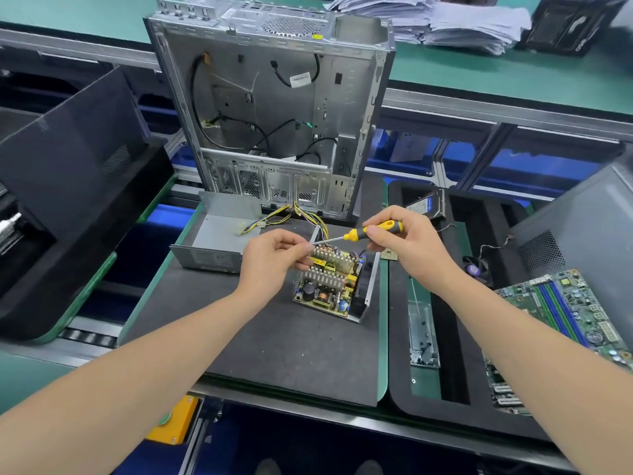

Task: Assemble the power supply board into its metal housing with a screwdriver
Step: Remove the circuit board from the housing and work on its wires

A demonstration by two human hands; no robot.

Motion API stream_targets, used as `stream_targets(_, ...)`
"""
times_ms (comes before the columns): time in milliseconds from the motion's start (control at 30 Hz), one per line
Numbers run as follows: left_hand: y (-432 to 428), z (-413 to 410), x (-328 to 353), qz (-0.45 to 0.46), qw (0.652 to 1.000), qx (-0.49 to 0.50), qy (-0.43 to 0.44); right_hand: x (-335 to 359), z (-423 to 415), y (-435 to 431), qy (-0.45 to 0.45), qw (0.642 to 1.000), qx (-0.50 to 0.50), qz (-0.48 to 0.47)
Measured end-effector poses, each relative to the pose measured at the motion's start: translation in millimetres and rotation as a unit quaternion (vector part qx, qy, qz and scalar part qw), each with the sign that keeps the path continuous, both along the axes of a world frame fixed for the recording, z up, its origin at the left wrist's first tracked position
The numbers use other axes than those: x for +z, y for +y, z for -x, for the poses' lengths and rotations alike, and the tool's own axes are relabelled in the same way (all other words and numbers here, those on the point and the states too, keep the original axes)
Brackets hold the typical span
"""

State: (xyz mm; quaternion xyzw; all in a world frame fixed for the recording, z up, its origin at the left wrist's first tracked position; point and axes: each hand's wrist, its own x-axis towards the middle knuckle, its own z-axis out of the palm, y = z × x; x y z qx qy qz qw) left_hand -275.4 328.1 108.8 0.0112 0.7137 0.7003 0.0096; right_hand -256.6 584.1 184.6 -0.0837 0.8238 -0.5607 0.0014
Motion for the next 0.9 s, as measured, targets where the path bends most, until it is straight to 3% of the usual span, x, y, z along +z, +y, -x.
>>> stream_targets(567, 4.4, -2.0, -1.5, 0.006, 1.000, -0.006, 0.006, 1.2, 0.9, 2.7, 0.025, 0.998, 0.003, -0.050)
stream_targets(800, 0.3, -1.1, -0.9, 0.073, 0.997, -0.027, 0.022, 4.4, 1.9, 6.3, 0.044, 0.990, 0.023, -0.135)
stream_targets(900, 0.4, -3.9, -2.2, 0.116, 0.992, -0.023, 0.038, 3.0, 1.3, 0.2, 0.005, 0.996, 0.014, -0.092)
